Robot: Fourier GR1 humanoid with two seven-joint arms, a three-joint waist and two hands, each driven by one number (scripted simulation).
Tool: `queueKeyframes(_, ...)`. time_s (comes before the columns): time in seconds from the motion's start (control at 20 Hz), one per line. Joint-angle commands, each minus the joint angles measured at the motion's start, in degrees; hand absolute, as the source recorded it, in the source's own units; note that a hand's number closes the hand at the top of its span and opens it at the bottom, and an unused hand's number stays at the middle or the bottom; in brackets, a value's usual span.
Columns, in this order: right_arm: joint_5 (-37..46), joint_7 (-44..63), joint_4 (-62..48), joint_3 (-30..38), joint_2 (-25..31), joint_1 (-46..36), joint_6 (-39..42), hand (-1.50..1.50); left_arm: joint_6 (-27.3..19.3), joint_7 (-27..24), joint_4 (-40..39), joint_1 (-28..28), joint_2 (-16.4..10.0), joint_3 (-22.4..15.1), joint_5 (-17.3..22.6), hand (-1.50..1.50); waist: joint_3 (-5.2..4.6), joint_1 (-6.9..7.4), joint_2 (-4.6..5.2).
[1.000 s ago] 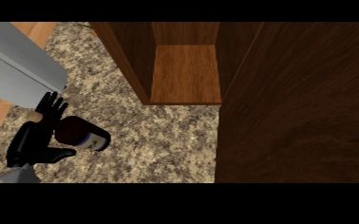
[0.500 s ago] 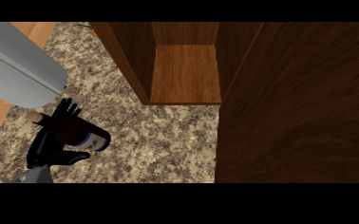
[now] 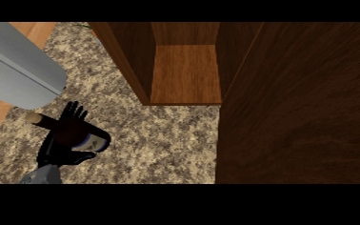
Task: Pick up the wine, place it into the cabinet and close the cabinet
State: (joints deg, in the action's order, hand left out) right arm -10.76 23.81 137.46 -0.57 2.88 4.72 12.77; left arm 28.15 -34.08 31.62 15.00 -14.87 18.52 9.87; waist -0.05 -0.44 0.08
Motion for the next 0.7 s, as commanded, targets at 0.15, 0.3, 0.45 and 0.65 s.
queueKeyframes(0.15, 2.56, -0.15, -1.73, -1.09, -0.32, -2.94, -0.78, -1.5, 1.05, -4.04, -5.81, 3.35, 1.26, -0.38, 0.62, -1.5, 0.0, 0.11, 0.0)
queueKeyframes(0.3, 1.89, -0.38, 1.35, -2.01, -1.48, 1.43, -0.58, -1.5, 2.79, -4.75, -7.78, 2.13, 0.09, -1.12, 0.23, -1.5, 0.01, 0.06, -0.04)
queueKeyframes(0.45, -5.09, -1.95, -4.03, 5.71, 1.94, -2.33, 1.99, -1.5, 3.43, -4.3, -6.91, 2.98, -0.02, -0.71, 1.49, 1.5, 0.03, 0.2, -0.02)
queueKeyframes(0.65, 0.43, -1.26, -1.09, 0.45, -0.49, -0.67, 0.31, -1.5, 5.24, -8.42, -11.52, 3.13, -0.4, -1.93, -0.42, 1.5, -0.01, 0.05, 0.01)
